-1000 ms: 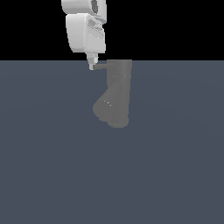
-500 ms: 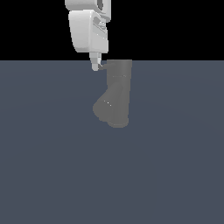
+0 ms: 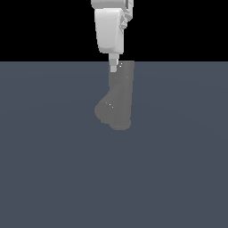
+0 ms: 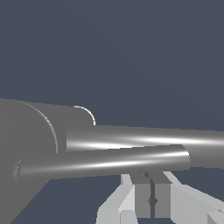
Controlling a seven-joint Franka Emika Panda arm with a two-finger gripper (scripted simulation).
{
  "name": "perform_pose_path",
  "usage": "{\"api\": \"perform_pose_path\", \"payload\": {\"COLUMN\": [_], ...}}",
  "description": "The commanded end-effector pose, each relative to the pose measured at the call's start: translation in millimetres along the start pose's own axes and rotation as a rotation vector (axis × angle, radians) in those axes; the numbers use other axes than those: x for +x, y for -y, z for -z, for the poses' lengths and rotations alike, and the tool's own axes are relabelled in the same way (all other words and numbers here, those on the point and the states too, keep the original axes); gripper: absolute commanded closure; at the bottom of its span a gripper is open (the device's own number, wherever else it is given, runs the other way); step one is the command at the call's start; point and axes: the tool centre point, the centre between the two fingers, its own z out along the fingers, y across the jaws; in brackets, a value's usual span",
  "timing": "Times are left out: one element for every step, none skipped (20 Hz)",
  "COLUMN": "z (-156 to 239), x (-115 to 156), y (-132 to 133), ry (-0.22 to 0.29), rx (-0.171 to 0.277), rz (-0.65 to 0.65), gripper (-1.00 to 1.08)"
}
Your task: Turn on the faucet by rotating a designated handle.
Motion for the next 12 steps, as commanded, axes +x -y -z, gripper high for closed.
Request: {"api": "perform_pose_path", "payload": {"z": [0.5,0.6,0.6,0.7,0.7,0.2,0.2,0.2,0.2,0.2,0.2,0.3], "x": [42.0,48.8,55.5,62.4,62.4,26.7,30.7,34.6,38.5,42.4,46.3,50.1], "y": [2.5,2.4,2.3,2.2,2.2,0.8,3.8,6.7,9.7,12.6,15.5,18.3], "ry": [-0.004,-0.004,-0.004,-0.004,-0.004,-0.001,-0.001,-0.001,-0.001,-0.002,-0.002,-0.002], "rx": [0.0,0.0,-0.001,-0.001,-0.001,-0.001,-0.001,-0.001,-0.001,-0.001,-0.001,-0.001], "rz": [-0.047,-0.048,-0.049,-0.05,-0.05,0.005,0.003,0.001,-0.001,-0.004,-0.006,-0.008], "gripper": [1.08,1.08,1.08,1.08,1.08,1.08,1.08,1.08,1.08,1.08,1.08,1.08]}}
